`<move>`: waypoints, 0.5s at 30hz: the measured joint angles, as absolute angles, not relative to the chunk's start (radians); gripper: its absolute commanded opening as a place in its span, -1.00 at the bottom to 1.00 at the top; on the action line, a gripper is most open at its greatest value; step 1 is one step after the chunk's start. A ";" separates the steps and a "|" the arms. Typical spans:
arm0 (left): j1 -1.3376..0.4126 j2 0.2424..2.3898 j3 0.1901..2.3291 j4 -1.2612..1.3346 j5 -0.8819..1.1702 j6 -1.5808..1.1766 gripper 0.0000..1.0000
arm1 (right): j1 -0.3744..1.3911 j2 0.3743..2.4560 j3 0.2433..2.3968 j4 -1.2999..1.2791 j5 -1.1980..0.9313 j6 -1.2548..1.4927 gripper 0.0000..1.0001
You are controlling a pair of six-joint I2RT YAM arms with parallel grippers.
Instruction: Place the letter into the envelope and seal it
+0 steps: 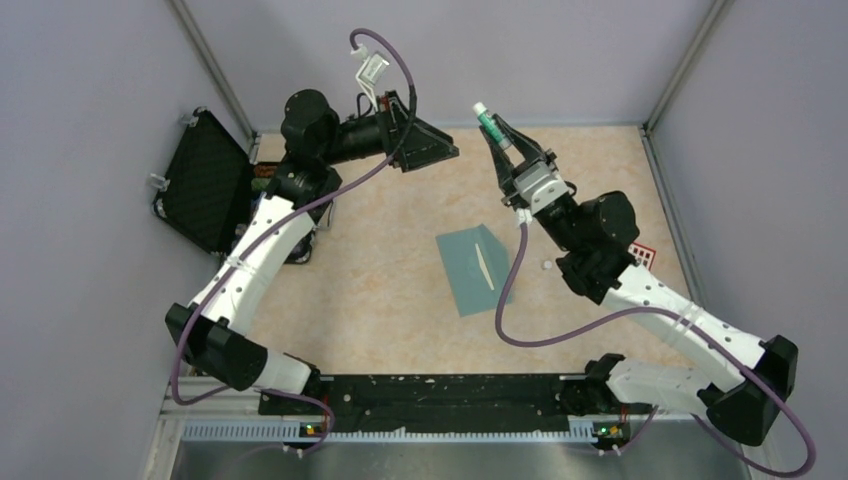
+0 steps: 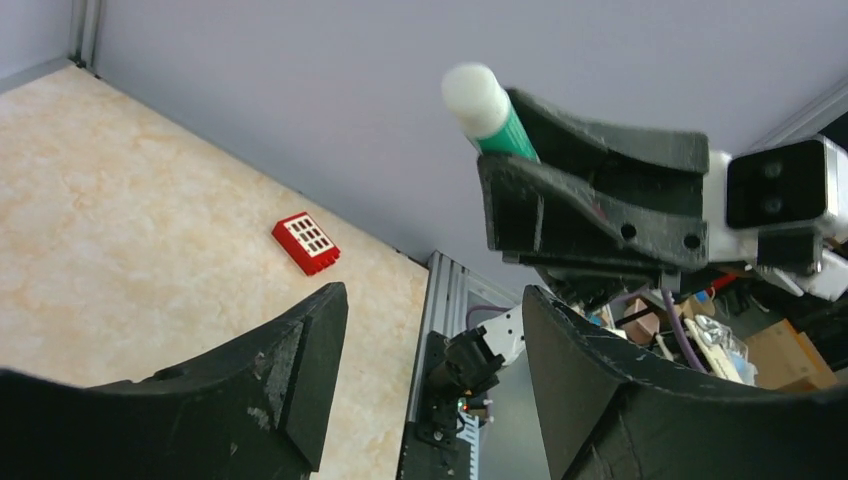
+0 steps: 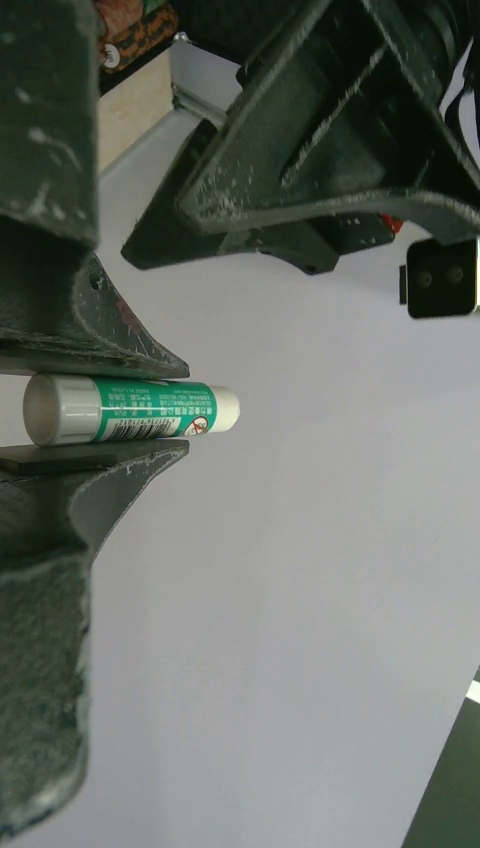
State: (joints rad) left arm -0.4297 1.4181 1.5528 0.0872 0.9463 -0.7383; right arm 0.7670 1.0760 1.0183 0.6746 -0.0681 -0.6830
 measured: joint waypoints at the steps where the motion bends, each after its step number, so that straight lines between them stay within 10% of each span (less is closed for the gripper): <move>1: -0.430 1.425 1.553 0.100 0.947 -0.763 0.37 | 0.781 1.077 1.008 0.688 -0.068 -0.711 -1.00; 15: -0.447 1.464 1.611 0.177 0.828 -0.991 0.21 | 0.851 1.140 0.994 0.733 -0.027 -0.795 -1.00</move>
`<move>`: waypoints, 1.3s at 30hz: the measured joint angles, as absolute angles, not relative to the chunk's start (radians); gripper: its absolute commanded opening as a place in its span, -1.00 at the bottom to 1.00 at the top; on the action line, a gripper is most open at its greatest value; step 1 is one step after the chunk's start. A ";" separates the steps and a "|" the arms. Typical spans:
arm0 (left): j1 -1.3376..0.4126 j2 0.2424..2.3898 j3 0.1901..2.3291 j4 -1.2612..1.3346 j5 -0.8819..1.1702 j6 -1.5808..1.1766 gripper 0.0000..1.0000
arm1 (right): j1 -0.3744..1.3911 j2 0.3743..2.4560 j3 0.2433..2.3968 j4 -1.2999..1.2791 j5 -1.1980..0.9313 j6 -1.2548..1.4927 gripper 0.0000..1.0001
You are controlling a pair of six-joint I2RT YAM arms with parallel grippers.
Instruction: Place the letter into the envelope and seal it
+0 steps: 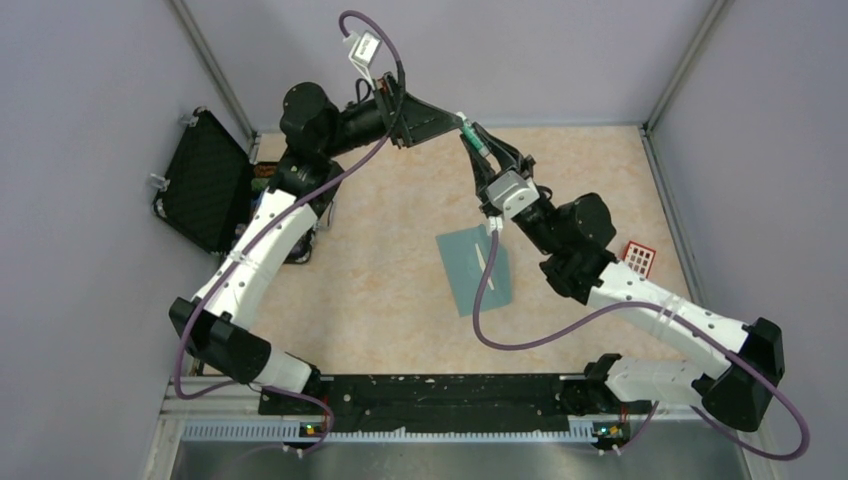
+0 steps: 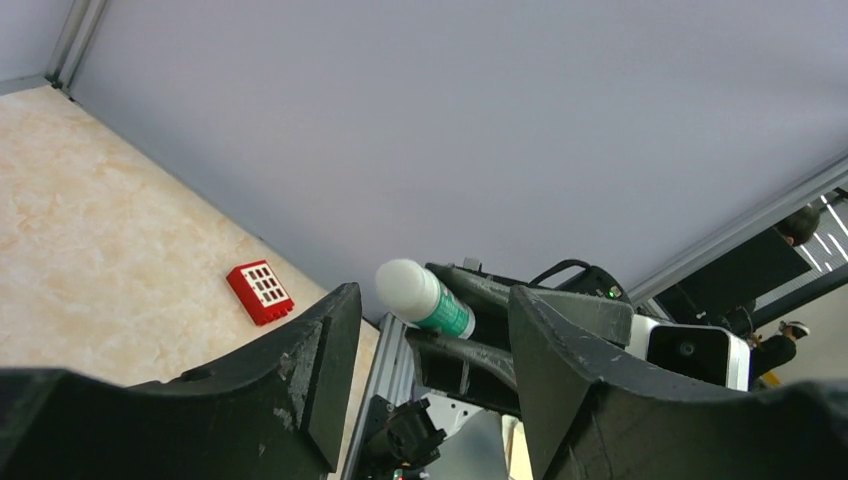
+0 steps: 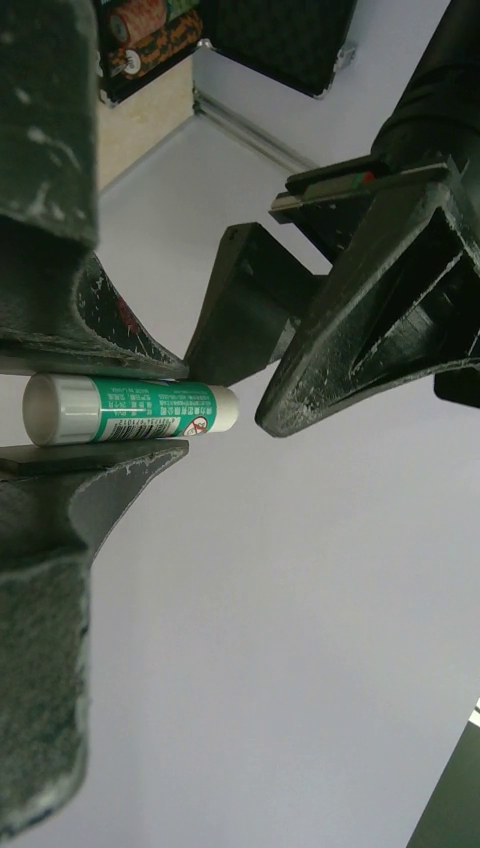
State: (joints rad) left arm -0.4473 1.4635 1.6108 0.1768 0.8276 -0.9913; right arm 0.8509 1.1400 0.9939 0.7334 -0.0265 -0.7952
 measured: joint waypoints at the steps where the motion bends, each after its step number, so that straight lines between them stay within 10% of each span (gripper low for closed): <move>1: -0.450 1.465 1.618 0.177 0.819 -0.997 0.19 | 0.855 1.142 0.994 0.733 -0.025 -0.797 -1.00; 21: -0.470 1.490 1.635 0.149 0.739 -1.023 -0.16 | 0.877 1.180 0.998 0.766 0.013 -0.854 -1.00; 30: -0.470 1.491 1.639 0.138 0.717 -1.041 -0.99 | 0.879 1.200 1.014 0.769 0.029 -0.879 -0.93; 39: -0.463 1.491 1.641 0.070 0.693 -1.056 -1.00 | 0.879 1.200 1.032 0.676 0.058 -0.860 -0.05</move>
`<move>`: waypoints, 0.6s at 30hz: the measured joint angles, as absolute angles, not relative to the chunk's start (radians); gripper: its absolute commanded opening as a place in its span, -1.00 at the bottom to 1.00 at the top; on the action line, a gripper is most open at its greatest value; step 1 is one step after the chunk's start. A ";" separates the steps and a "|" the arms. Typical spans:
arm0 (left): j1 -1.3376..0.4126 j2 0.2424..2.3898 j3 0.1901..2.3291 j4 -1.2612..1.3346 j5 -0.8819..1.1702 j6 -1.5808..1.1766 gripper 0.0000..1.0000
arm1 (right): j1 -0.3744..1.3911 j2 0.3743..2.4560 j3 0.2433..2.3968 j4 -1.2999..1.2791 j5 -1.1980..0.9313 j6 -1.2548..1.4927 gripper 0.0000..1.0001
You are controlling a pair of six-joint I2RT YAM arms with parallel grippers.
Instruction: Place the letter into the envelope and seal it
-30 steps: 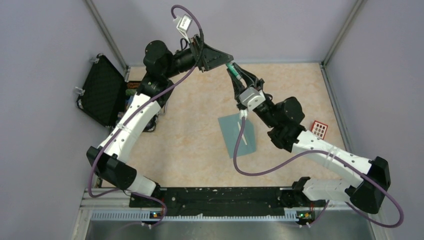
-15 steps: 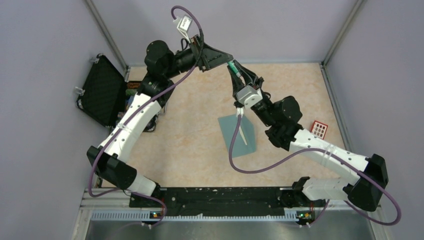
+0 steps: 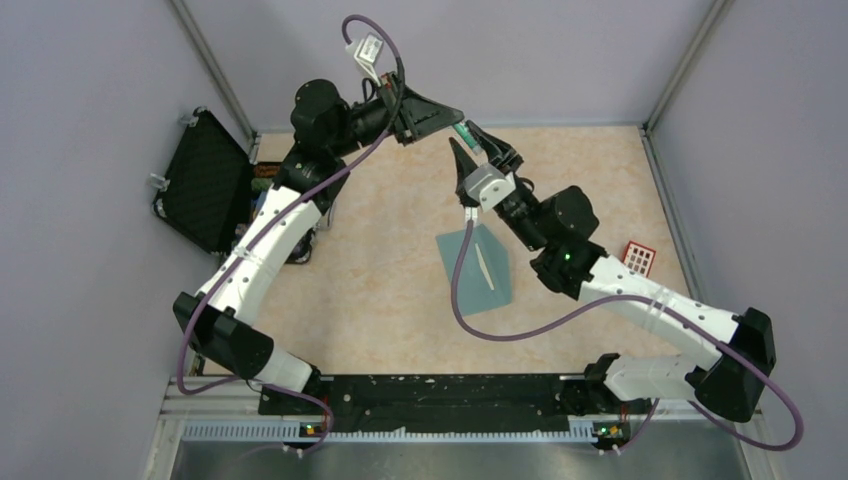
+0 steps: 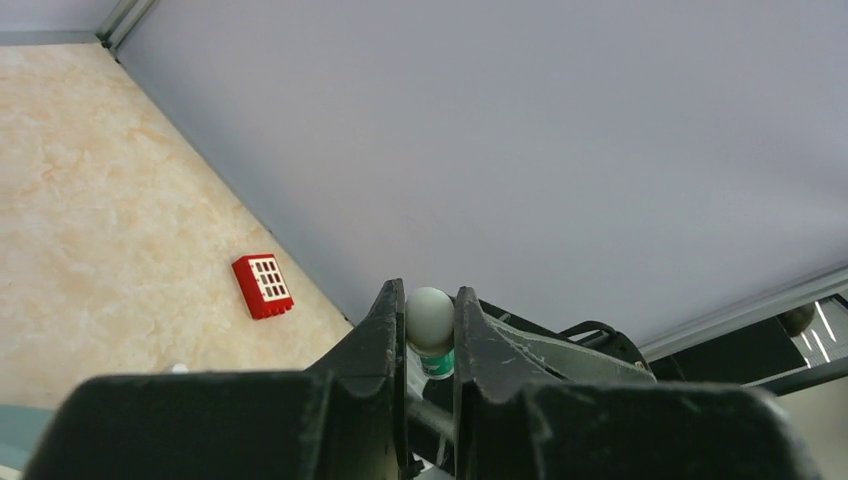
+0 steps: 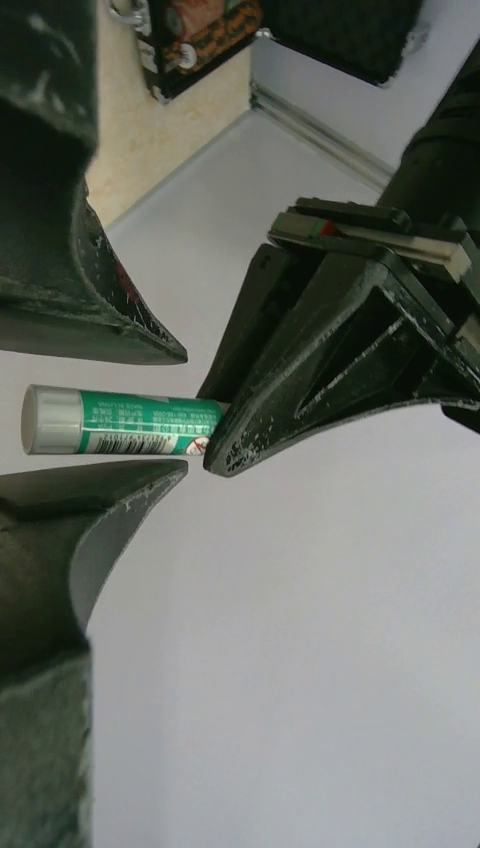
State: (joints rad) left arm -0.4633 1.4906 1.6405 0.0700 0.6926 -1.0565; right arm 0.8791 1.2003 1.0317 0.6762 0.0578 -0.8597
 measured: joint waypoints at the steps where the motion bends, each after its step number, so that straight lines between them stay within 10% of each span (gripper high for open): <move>1: -0.463 1.491 1.640 0.068 0.690 -1.053 -1.00 | 0.879 1.200 1.038 0.654 0.057 -0.846 0.05; 18: -0.465 1.444 1.427 -0.059 0.811 -0.517 -1.00 | 0.812 1.081 1.338 -0.416 -0.283 -0.282 0.31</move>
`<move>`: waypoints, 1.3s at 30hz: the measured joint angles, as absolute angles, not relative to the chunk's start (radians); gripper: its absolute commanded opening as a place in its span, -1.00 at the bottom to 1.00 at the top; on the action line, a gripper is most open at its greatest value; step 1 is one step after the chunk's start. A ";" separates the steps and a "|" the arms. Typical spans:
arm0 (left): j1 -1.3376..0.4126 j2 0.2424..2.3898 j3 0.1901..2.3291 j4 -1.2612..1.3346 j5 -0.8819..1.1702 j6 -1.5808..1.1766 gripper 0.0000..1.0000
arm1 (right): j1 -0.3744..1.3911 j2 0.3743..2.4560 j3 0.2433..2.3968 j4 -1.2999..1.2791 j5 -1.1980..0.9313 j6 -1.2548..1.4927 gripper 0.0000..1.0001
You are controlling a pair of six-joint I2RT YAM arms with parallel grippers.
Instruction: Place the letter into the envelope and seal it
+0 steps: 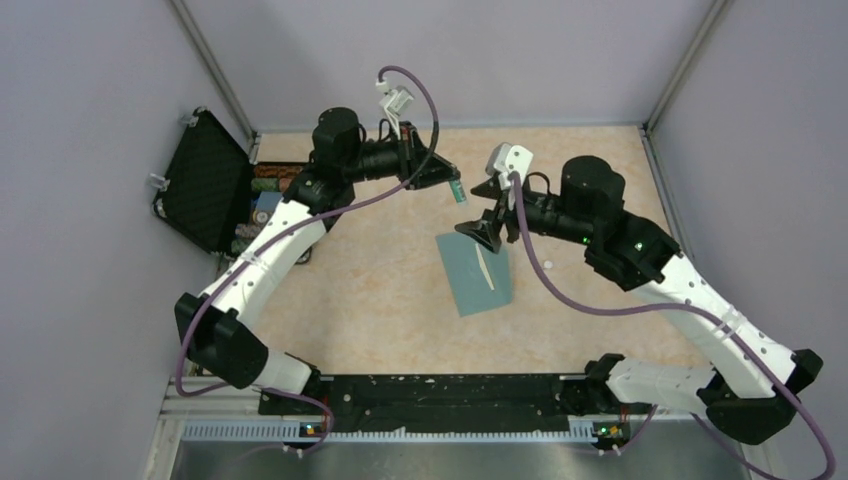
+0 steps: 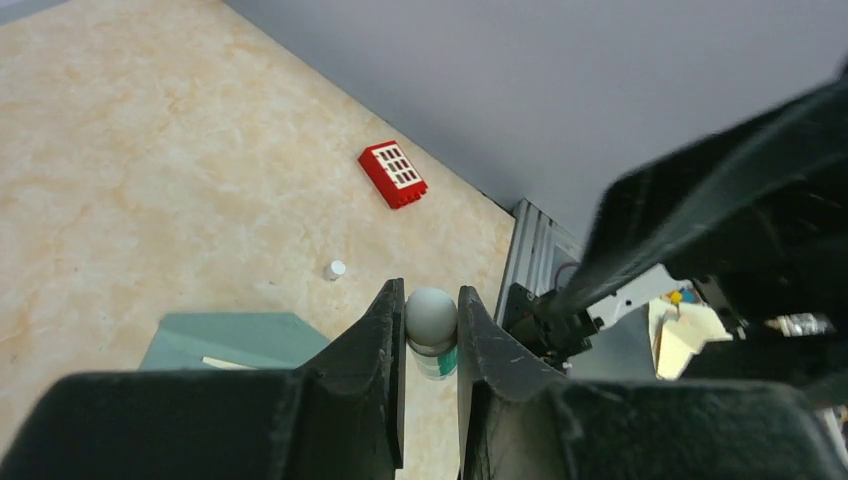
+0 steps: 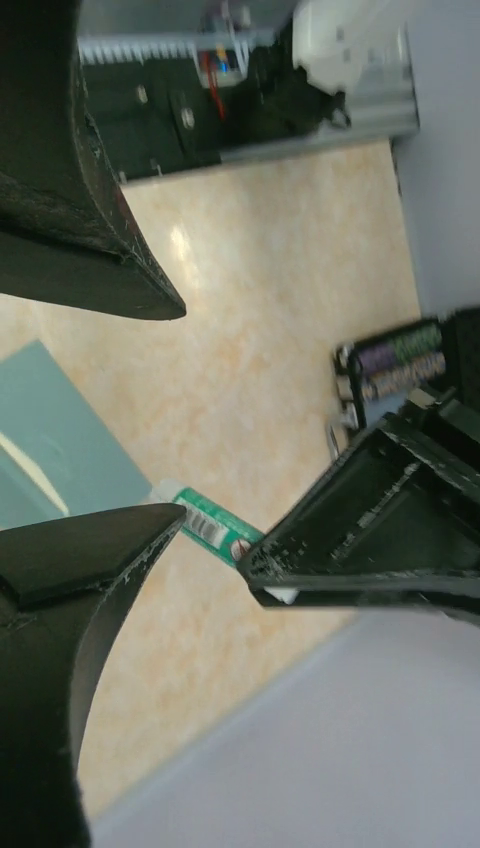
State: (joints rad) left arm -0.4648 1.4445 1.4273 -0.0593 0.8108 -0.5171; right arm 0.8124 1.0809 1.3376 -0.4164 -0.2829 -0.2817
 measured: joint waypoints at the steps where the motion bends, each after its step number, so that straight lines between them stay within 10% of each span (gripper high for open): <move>1: -0.468 1.442 1.427 -0.057 0.827 -0.504 -1.00 | 0.793 1.083 1.343 -0.446 -0.316 -0.255 0.29; 9: -0.517 1.428 1.471 -0.058 0.916 -0.434 -1.00 | 0.522 1.128 1.317 -0.476 -0.634 -0.010 0.20; 28: -0.557 1.428 1.516 -0.061 0.923 -0.429 -1.00 | 0.520 1.174 1.290 -0.328 -0.813 0.081 -0.24; 34: -0.557 1.428 1.525 -0.060 0.925 -0.438 -1.00 | 0.520 1.180 1.282 -0.326 -0.809 0.084 -0.91; 39: -0.557 1.429 1.525 -0.059 0.917 -0.442 0.07 | 0.519 1.182 1.282 -0.320 -0.809 0.091 -1.00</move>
